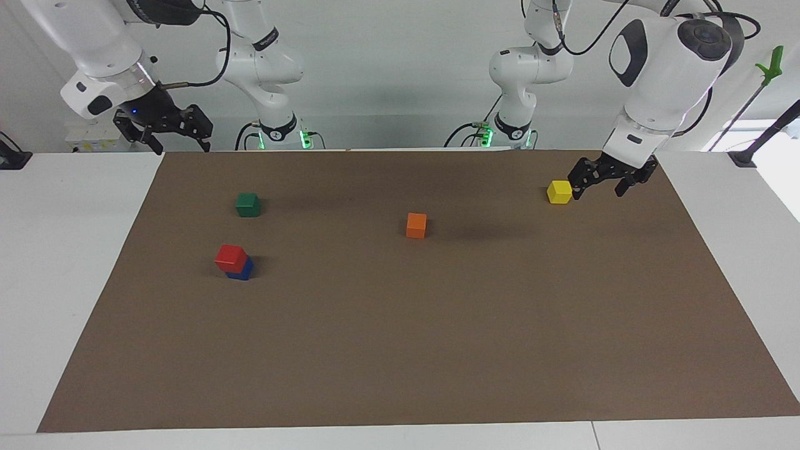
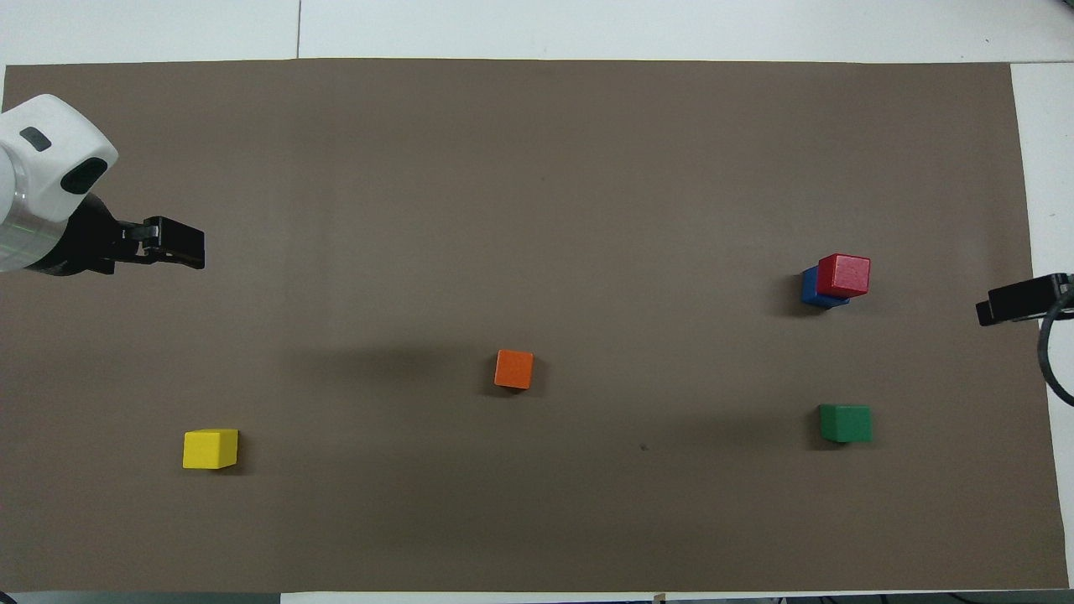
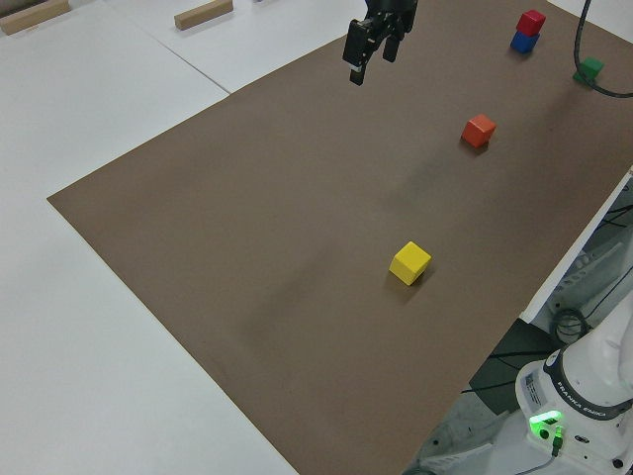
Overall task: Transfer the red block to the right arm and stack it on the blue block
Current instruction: 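Open the right gripper and withdraw it from the stack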
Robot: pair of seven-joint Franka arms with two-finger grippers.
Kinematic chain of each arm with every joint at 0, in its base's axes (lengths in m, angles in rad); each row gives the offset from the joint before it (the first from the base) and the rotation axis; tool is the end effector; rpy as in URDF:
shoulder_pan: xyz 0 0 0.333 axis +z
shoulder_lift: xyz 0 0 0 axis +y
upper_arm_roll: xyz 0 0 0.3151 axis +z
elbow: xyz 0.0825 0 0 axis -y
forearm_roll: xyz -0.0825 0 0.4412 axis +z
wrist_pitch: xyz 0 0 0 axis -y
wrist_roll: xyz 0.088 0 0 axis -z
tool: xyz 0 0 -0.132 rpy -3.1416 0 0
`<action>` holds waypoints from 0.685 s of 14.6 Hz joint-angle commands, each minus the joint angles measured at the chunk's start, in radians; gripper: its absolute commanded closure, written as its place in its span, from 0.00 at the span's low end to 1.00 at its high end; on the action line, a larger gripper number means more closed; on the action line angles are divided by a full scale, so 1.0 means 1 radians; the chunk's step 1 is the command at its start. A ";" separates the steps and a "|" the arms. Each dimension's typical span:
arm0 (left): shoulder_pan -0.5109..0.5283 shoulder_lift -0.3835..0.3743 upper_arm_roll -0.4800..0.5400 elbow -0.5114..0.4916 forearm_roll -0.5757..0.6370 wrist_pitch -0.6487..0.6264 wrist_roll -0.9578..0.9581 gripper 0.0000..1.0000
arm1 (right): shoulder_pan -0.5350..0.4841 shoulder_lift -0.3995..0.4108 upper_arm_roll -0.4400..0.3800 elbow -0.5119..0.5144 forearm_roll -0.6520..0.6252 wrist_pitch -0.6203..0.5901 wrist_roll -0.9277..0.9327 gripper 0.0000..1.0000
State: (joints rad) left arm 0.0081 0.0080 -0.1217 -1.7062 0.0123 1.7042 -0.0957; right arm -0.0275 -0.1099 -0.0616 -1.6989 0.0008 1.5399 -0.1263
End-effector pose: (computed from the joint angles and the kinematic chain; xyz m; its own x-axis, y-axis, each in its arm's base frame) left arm 0.6163 -0.0686 0.5332 0.9998 -0.0195 -0.0088 -0.0196 -0.9997 -0.0121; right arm 0.5691 -0.0523 0.5934 0.9981 0.0380 -0.0479 0.0374 -0.9992 -0.0137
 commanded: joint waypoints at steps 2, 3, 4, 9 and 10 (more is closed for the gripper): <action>0.012 -0.010 -0.004 0.008 -0.015 -0.023 0.008 0.00 | -0.017 0.006 0.029 -0.004 -0.097 0.069 -0.027 0.00; 0.012 -0.010 -0.004 0.008 -0.015 -0.024 0.008 0.00 | -0.020 0.006 0.031 -0.004 -0.088 0.057 -0.026 0.00; 0.012 -0.010 -0.004 0.008 -0.015 -0.024 0.008 0.00 | -0.025 0.007 0.032 -0.002 -0.081 0.046 -0.021 0.00; 0.012 -0.010 -0.004 0.008 -0.015 -0.024 0.008 0.00 | -0.031 0.035 0.022 0.013 -0.028 0.007 -0.018 0.00; 0.012 -0.010 -0.004 0.008 -0.015 -0.024 0.008 0.00 | -0.037 0.036 0.025 0.030 -0.027 -0.006 -0.012 0.00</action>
State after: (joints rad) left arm 0.0081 0.0080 -0.1217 -1.7062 0.0123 1.7032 -0.0957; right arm -0.0356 -0.0810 -0.0487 -1.7004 -0.0548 1.5676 -0.1276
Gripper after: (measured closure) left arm 0.000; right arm 0.000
